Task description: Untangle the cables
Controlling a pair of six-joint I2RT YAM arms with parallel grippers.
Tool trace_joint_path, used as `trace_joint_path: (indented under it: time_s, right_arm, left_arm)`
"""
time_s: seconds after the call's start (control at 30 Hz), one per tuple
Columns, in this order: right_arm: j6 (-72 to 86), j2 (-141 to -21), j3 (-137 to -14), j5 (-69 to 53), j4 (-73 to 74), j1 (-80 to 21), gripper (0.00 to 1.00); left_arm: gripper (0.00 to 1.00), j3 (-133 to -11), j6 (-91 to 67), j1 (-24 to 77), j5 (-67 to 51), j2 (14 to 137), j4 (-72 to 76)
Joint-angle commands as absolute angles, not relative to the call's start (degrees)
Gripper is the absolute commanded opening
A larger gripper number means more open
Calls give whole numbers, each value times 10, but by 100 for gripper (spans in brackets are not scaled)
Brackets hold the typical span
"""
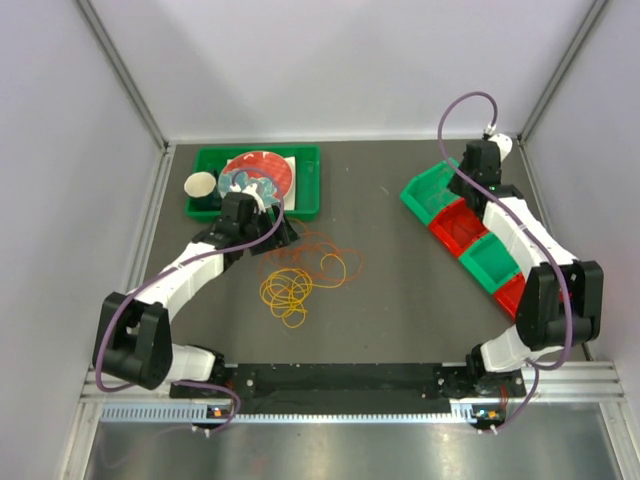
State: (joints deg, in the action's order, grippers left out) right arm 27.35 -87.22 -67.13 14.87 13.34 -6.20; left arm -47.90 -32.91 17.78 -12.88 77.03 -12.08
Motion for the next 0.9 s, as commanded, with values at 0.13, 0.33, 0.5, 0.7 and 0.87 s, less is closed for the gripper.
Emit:
trace_joint_path:
  time_s: [0.13, 0.33, 0.5, 0.7, 0.87]
  right_arm:
    - [258, -938, -736, 147, 130, -60, 0]
    - [237, -1054, -843, 159, 160, -60, 0]
    - [229, -1132, -923, 180, 194, -59, 0]
    - [235, -1192, -951, 174, 196, -51, 0]
    - [240, -1214, -962, 166, 202, -43, 0]
  left_arm:
    - [77, -479, -332, 179, -148, 765, -89]
    - [77, -481, -330, 179, -147, 766, -91]
    - [77, -490, -324, 179, -140, 772, -100]
    - [77, -497, -325, 179, -141, 786, -99]
    - [77, -503, -328, 179, -146, 795, -97]
